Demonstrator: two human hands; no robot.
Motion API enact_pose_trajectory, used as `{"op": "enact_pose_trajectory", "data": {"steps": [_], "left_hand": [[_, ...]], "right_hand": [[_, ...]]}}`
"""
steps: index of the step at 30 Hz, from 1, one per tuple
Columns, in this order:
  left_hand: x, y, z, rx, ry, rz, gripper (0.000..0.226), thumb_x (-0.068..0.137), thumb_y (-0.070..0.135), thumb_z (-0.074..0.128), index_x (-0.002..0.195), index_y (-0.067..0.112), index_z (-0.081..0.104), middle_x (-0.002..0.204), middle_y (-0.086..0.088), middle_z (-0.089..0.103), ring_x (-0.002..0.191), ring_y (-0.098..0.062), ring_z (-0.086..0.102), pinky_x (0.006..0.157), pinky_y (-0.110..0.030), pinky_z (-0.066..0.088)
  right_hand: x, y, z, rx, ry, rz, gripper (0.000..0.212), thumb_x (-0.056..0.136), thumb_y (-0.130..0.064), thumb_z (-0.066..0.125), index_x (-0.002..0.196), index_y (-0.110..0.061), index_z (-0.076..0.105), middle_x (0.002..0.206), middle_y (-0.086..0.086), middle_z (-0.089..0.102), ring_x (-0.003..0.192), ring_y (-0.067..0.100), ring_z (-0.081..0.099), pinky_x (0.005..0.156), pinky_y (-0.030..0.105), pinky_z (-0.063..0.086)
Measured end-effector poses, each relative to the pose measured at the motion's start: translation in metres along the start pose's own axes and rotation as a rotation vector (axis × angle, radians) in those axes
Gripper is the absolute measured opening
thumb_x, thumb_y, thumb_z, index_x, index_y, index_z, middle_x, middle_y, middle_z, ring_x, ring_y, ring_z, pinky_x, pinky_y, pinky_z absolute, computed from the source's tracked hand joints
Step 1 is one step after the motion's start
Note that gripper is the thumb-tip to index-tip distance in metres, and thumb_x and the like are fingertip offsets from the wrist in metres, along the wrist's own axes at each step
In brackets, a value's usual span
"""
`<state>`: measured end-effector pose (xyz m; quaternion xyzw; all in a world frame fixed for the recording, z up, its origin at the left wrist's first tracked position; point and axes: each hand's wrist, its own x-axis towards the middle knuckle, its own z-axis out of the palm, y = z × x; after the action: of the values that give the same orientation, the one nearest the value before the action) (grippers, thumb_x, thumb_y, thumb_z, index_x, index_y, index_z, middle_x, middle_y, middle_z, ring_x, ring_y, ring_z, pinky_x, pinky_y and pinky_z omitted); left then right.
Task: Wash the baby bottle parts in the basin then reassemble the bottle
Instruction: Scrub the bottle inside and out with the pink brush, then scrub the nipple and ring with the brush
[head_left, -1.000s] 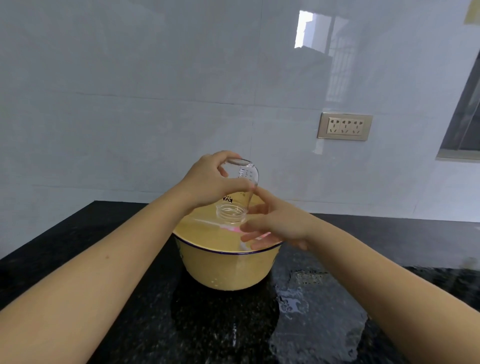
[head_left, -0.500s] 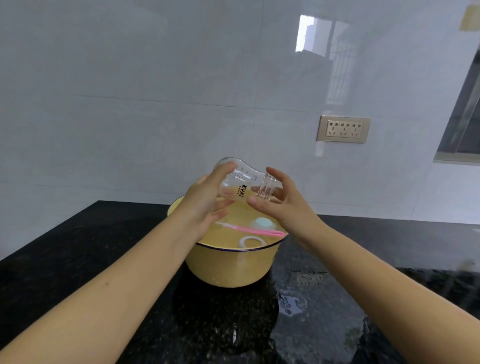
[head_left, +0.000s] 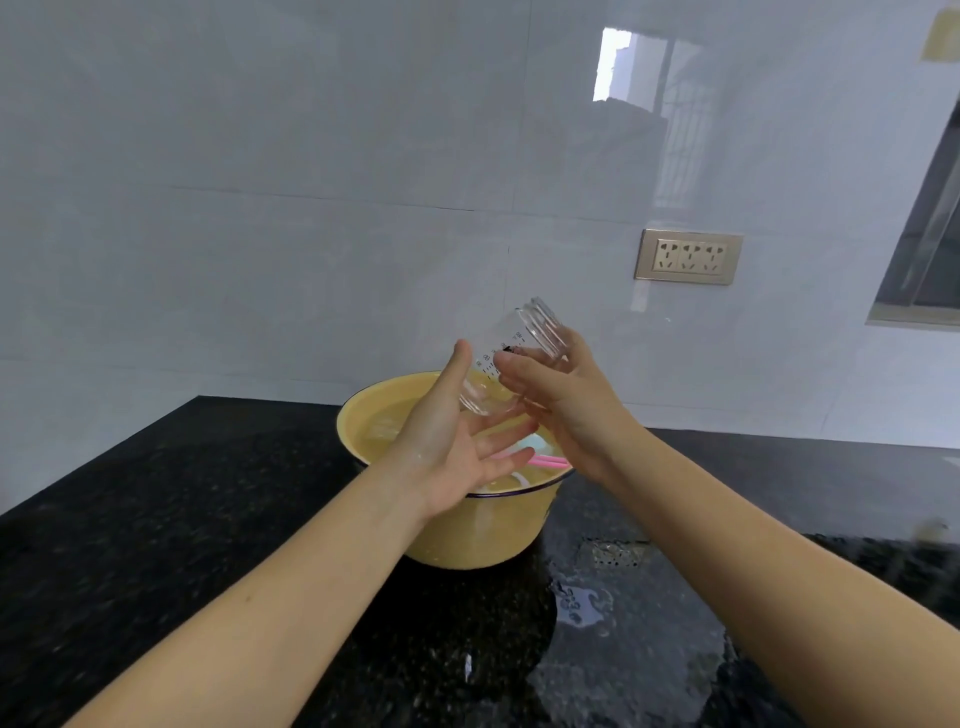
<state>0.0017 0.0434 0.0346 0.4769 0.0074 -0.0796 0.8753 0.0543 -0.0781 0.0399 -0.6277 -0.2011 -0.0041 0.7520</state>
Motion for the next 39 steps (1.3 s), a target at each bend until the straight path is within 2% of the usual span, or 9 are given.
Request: {"op": "enact_pose_trajectory", "data": {"steps": [5,9,11,14,21,28,32,36,39], "left_hand": [[-0.006,0.004,-0.004,0.401,0.133,0.186,0.035,0.089,0.044,0.056,0.116,0.022,0.055,0.115,-0.007,0.065,0.098,-0.022,0.067,0.085,-0.040,0.056],[-0.012,0.007,-0.022,0.806,0.249,0.440,0.024,0.086,0.034,0.062,0.109,0.027,0.056,0.107,0.000,0.065,0.099,-0.014,0.063,0.093,-0.040,0.051],[-0.017,0.007,-0.033,0.884,0.224,0.511,0.011,0.086,0.027,0.064,0.097,0.027,0.061,0.098,-0.001,0.068,0.096,-0.017,0.064,0.092,-0.041,0.051],[-0.025,0.003,-0.045,0.944,0.163,0.585,0.004,0.085,0.022,0.067,0.089,0.024,0.066,0.089,0.001,0.070,0.089,-0.018,0.065,0.088,-0.040,0.053],[-0.048,-0.013,-0.056,0.986,0.073,0.639,0.027,0.066,0.053,0.058,0.083,0.034,0.068,0.085,0.007,0.071,0.079,-0.012,0.064,0.073,-0.035,0.053],[-0.055,-0.031,-0.060,0.985,0.026,0.606,0.027,0.066,0.053,0.058,0.082,0.034,0.069,0.083,0.007,0.071,0.076,-0.013,0.063,0.070,-0.030,0.053],[-0.056,-0.043,-0.065,0.969,0.003,0.546,0.025,0.066,0.050,0.060,0.080,0.032,0.069,0.082,0.008,0.071,0.073,-0.008,0.063,0.066,-0.024,0.052],[-0.055,-0.049,-0.072,1.000,0.009,0.495,0.007,0.081,0.025,0.070,0.080,0.032,0.070,0.083,0.006,0.072,0.072,-0.007,0.064,0.066,-0.024,0.053],[-0.055,-0.048,-0.074,0.994,0.016,0.494,0.007,0.076,0.030,0.064,0.079,0.033,0.070,0.081,0.006,0.072,0.070,-0.007,0.064,0.066,-0.025,0.053]], "right_hand": [[-0.005,-0.006,-0.014,-0.092,-0.011,-0.023,0.059,0.068,-0.012,0.080,0.117,-0.027,0.051,0.107,0.004,0.062,0.093,0.014,0.065,0.070,0.028,0.052],[-0.017,-0.011,-0.032,-0.198,-0.002,-0.060,0.059,0.062,-0.014,0.081,0.111,-0.032,0.055,0.106,0.004,0.064,0.097,0.019,0.064,0.079,0.040,0.054],[-0.027,-0.011,-0.041,-0.227,-0.007,-0.080,0.058,0.058,-0.018,0.078,0.109,-0.032,0.055,0.099,-0.003,0.067,0.092,0.014,0.066,0.076,0.035,0.055],[-0.046,-0.007,-0.055,-0.310,-0.049,-0.086,0.067,0.051,-0.025,0.080,0.114,-0.027,0.054,0.102,-0.003,0.069,0.095,0.015,0.068,0.082,0.035,0.054],[-0.088,0.015,-0.081,-0.422,-0.086,-0.044,0.067,0.055,-0.020,0.080,0.116,-0.033,0.054,0.110,-0.009,0.068,0.101,0.011,0.065,0.083,0.027,0.054],[-0.100,0.053,-0.097,-0.433,-0.064,0.059,0.069,0.048,-0.029,0.082,0.112,-0.029,0.057,0.105,-0.004,0.070,0.100,0.015,0.066,0.077,0.025,0.054],[-0.099,0.072,-0.104,-0.453,-0.065,0.101,0.067,0.051,-0.022,0.085,0.112,-0.029,0.057,0.107,-0.003,0.070,0.101,0.016,0.067,0.086,0.030,0.054],[-0.098,0.082,-0.105,-0.429,-0.053,0.115,0.067,0.055,-0.012,0.083,0.115,-0.025,0.057,0.108,-0.003,0.070,0.099,0.014,0.067,0.081,0.027,0.054],[-0.097,0.087,-0.106,-0.407,-0.050,0.116,0.068,0.057,-0.012,0.081,0.118,-0.028,0.057,0.111,-0.003,0.069,0.101,0.016,0.066,0.084,0.029,0.054]]}}
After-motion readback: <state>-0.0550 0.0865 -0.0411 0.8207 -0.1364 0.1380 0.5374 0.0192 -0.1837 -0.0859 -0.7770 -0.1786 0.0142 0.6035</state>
